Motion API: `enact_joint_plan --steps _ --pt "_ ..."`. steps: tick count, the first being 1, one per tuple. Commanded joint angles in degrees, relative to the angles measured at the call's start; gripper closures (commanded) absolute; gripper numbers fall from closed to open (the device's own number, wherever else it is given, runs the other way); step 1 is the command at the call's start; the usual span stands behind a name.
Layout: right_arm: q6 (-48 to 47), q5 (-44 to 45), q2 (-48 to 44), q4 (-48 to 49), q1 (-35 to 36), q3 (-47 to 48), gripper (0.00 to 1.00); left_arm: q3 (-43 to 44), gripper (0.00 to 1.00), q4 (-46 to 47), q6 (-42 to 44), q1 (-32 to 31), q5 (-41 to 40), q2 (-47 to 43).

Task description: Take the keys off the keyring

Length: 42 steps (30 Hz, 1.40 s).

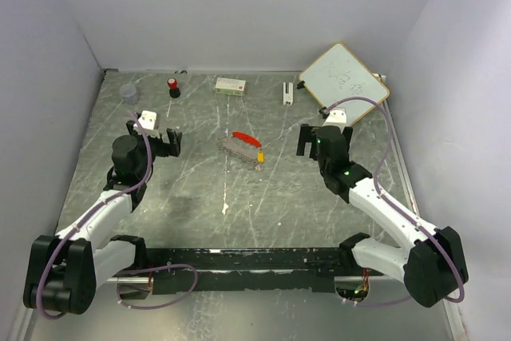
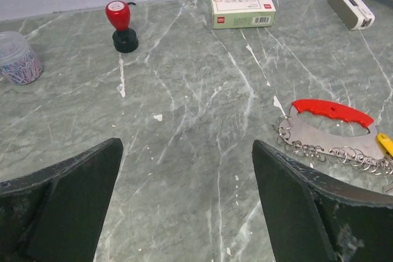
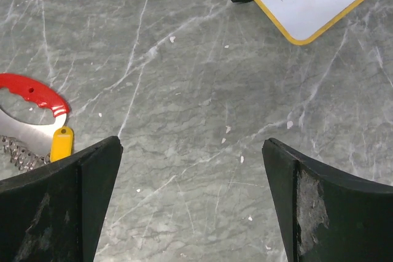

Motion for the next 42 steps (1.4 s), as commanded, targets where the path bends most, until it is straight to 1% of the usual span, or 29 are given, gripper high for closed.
enact_joint_plan --steps 1,5,7,13,16,21,25,28,30,33,35,37,40,42 --pt "-0.6 2.3 -0.2 1.0 1.4 -0.1 0.0 2.0 0.02 -0.5 2.4 -0.9 2.3 0.5" --pt "-1.1 2.4 -1.4 2.4 1.5 -0.8 0.0 1.7 0.02 -0.3 3.3 -1.2 3.0 0.3" --pt "-1.3 2.1 -2.3 3.0 2.9 -1.4 0.0 1.0 0.02 0.2 3.4 -1.3 2.7 -0.3" --pt "-1.9 1.3 -3.0 3.3 3.6 -1.6 0.0 -0.4 0.02 1.7 3.4 -1.6 1.9 -2.1" --pt "-2.3 -0.9 -3.6 4.2 3.9 -2.0 0.0 -0.5 0.02 1.7 3.3 -1.6 2.3 -2.3" --pt "-2.0 -5.6 -5.1 7.0 4.0 -2.0 0.0 0.1 0.02 1.4 4.9 -1.6 7.7 -0.8" --pt "-1.5 -10.2 -4.9 9.0 4.0 -1.3 0.0 0.8 0.02 -0.1 4.8 -1.6 5.6 0.0" --pt "-1.3 -12.8 -3.2 10.1 4.1 -0.5 0.07 1.1 0.02 -0.3 4.6 -1.6 4.6 0.3" --pt "-1.3 -14.2 -1.1 9.9 4.1 0.7 0.17 1.2 0.02 -0.4 4.6 -1.6 4.6 0.5" --pt "-1.3 -15.7 2.4 9.1 4.4 2.4 0.26 1.1 0.02 0.1 4.3 -1.6 4.8 1.1" --pt "-1.5 -15.7 4.6 9.1 5.0 2.9 0.33 1.4 0.02 0.0 4.2 -1.6 4.8 1.8" --pt "-1.6 -15.3 6.6 9.0 5.7 3.5 0.44 2.0 0.02 -0.7 3.3 -1.6 3.4 2.5" --pt "-2.2 -14.3 9.9 8.3 7.0 4.8 0.52 3.1 0.02 -1.7 2.4 -1.6 1.9 4.2" --pt "-3.0 -12.7 12.2 7.2 8.3 5.9 0.55 4.1 0.02 -2.5 1.8 -1.6 1.3 5.6"
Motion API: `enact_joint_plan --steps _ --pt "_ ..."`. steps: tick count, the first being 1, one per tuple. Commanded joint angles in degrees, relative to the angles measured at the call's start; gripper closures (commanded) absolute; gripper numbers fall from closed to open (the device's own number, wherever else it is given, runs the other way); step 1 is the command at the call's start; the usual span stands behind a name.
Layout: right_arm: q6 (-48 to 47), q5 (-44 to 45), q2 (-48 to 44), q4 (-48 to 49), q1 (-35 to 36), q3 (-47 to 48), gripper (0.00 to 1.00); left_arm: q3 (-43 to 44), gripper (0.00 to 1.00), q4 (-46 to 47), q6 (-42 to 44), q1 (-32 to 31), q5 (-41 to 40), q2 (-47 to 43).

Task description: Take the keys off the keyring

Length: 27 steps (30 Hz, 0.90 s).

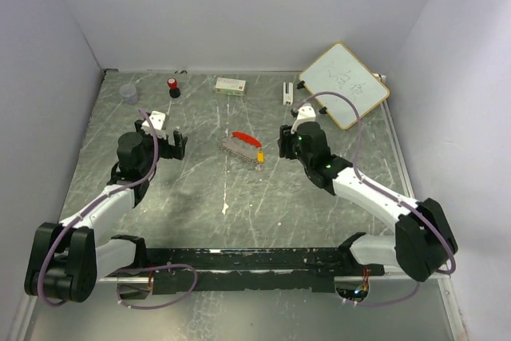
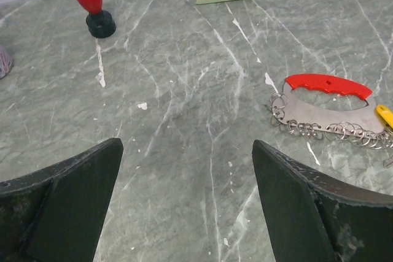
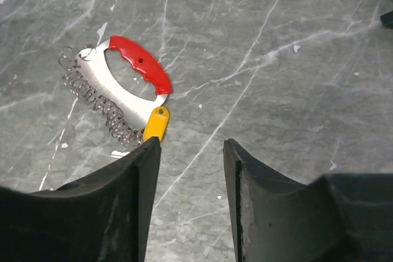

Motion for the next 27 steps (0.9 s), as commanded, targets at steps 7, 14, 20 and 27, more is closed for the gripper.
enact_joint_plan --steps 7,14,20,27 --pt "2.2 2.8 10.5 -1.2 4.9 4.1 0.63 4.7 0.02 -2.3 -0.9 -0.5 -0.2 4.1" --pt "6.1 -1.0 18.0 2.3 5.5 3.7 0.69 0.6 0.02 1.1 -0.9 -0.5 -3.3 -1.9" --pt "6.5 -2.4 24.6 4.8 6.4 6.4 0.65 -0.3 0.02 1.4 -0.8 -0.5 -4.3 -3.2" --pt "4.2 1.3 29.7 5.8 8.5 10.0 0.63 0.1 0.02 1.9 -0.3 -0.5 -3.1 -1.7"
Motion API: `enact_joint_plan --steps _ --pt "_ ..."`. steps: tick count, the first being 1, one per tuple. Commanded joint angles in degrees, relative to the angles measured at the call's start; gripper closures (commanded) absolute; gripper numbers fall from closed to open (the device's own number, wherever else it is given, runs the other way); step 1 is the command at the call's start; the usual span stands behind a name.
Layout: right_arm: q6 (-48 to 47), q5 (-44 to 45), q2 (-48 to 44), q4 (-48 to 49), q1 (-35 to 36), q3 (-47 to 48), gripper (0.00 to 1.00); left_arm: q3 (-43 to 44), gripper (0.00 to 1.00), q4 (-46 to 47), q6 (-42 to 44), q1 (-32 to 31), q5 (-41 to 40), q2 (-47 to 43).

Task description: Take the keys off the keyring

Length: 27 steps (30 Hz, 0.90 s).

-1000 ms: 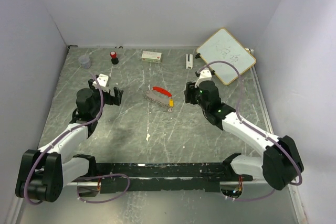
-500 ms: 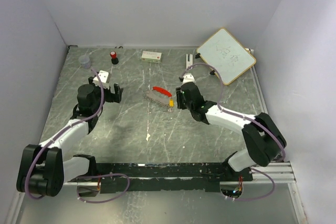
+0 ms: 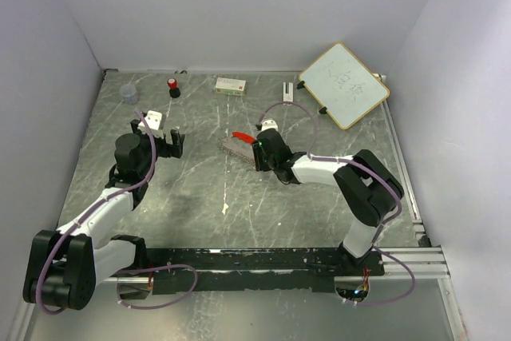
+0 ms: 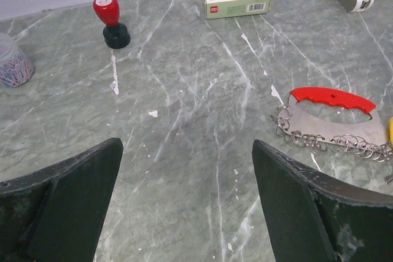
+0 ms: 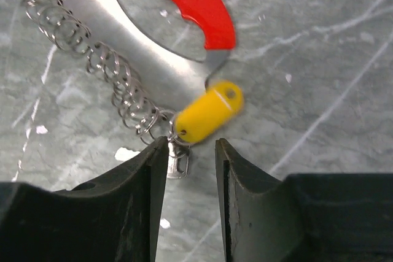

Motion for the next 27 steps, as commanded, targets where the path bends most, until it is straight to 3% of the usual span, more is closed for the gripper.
enact_joint_plan --steps 1,13,27 --pt "-1.5 3.0 1.9 2.9 1.3 2.9 0.63 -0.1 0.02 1.9 0.2 -0.5 -0.3 0.4" --pt "-1.3 9.5 2.8 4.0 1.6 4.6 0.63 -0.3 0.02 2.2 0.6 -0.5 -0.5 0.6" --pt "1.2 11.1 4.1 3.0 1.9 3.0 0.62 -0.4 0.02 2.2 0.7 -0.5 -0.4 0.2"
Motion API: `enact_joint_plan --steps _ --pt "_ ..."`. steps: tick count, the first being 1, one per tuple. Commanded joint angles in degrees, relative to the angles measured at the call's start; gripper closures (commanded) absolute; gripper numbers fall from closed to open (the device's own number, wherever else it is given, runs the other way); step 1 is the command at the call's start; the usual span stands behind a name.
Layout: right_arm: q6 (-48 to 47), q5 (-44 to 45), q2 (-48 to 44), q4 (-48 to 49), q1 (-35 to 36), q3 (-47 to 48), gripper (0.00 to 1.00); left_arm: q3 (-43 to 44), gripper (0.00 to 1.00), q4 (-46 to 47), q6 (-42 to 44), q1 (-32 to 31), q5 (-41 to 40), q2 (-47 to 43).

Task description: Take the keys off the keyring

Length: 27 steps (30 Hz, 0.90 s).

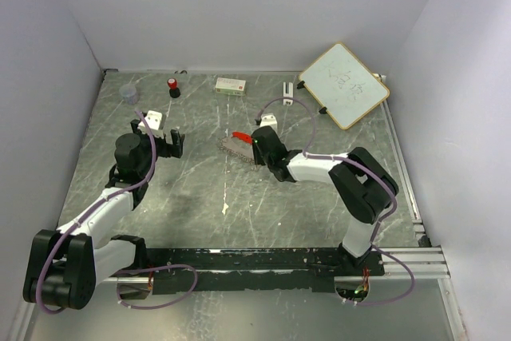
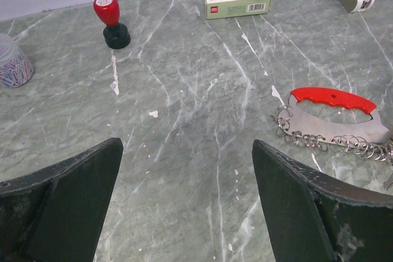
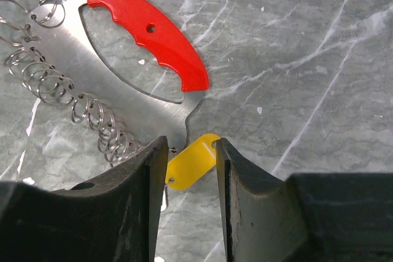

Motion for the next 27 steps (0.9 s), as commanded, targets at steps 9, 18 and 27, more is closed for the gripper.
enact_joint_plan --steps 9,18,27 --pt "3.7 4.3 3.4 -0.9 1.1 -0.4 0.54 -0.3 0.02 1.8 0.6 -0.5 -0.1 -0.2" --pt "5.8 7.6 4.0 -5.5 2.5 0.4 0.54 -0.6 0.02 1.9 0.6 -0.5 -0.7 -0.5" --pt "7.9 8.4 3.6 -6.7 2.9 -1.9 0.59 -0.8 0.02 2.0 0.5 -0.5 -1.0 -0.8"
